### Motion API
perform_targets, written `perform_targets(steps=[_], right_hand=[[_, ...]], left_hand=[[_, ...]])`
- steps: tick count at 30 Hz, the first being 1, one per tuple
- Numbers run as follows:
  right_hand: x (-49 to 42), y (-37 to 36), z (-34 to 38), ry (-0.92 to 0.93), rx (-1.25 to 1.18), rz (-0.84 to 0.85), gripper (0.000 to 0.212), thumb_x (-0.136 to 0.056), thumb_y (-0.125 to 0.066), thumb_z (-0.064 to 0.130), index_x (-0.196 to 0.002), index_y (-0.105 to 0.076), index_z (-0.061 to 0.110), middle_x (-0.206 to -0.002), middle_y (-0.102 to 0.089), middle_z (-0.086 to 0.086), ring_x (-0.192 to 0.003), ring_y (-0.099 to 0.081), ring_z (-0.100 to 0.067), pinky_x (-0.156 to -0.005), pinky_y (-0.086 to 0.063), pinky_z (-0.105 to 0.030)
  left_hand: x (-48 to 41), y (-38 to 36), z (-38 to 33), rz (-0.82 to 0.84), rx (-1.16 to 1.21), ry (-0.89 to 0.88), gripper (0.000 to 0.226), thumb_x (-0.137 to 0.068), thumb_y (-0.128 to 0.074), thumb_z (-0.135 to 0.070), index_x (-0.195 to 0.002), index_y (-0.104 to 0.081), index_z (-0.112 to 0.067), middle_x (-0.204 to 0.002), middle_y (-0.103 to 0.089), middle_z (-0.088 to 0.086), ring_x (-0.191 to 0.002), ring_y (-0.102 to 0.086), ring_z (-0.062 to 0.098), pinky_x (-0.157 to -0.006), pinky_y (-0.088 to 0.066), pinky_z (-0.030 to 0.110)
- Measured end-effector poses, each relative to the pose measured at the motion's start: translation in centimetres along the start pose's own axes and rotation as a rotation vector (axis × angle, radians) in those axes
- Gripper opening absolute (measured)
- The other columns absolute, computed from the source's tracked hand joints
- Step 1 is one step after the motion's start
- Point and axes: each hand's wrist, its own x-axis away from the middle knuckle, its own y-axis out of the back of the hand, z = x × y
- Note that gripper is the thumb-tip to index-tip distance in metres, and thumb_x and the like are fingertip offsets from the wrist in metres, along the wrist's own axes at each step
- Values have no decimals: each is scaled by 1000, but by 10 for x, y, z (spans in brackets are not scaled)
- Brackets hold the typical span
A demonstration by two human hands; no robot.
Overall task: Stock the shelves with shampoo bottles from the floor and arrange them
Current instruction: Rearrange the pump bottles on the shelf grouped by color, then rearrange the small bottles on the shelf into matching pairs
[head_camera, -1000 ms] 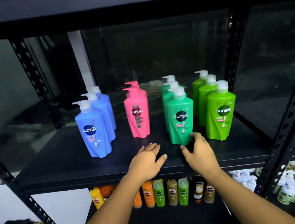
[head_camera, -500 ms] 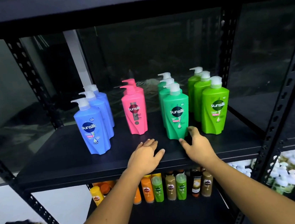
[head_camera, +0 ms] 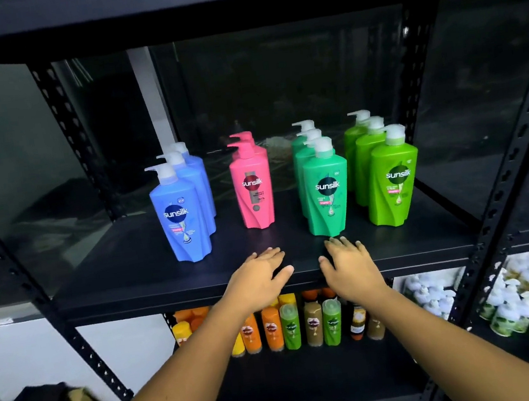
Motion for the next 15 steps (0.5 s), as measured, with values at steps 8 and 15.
perform_targets(steps=[8, 15], right_hand=[[8, -10, 48, 66, 18, 105, 53, -106, -30, 40, -153, -35, 16, -162, -30, -3, -152, -18, -22, -123, -11, -46], [16, -5, 69, 143, -39, 218, 55, -106, -32, 42, -156, -31, 17, -165, -24, 0, -154, -12, -17, -125, -6, -43]], left_hand=[[26, 12, 43, -33, -28, -5, 58, -107, -36, -46, -158, -34, -19, -166, -29, -4, -154, -19, 7, -127, -11, 34], [42, 18, 58, -34, -49, -41, 58, -107, -37, -46, -159, -31, -21, -167, -26, -4, -155, -17, 9, -128, -11, 36]])
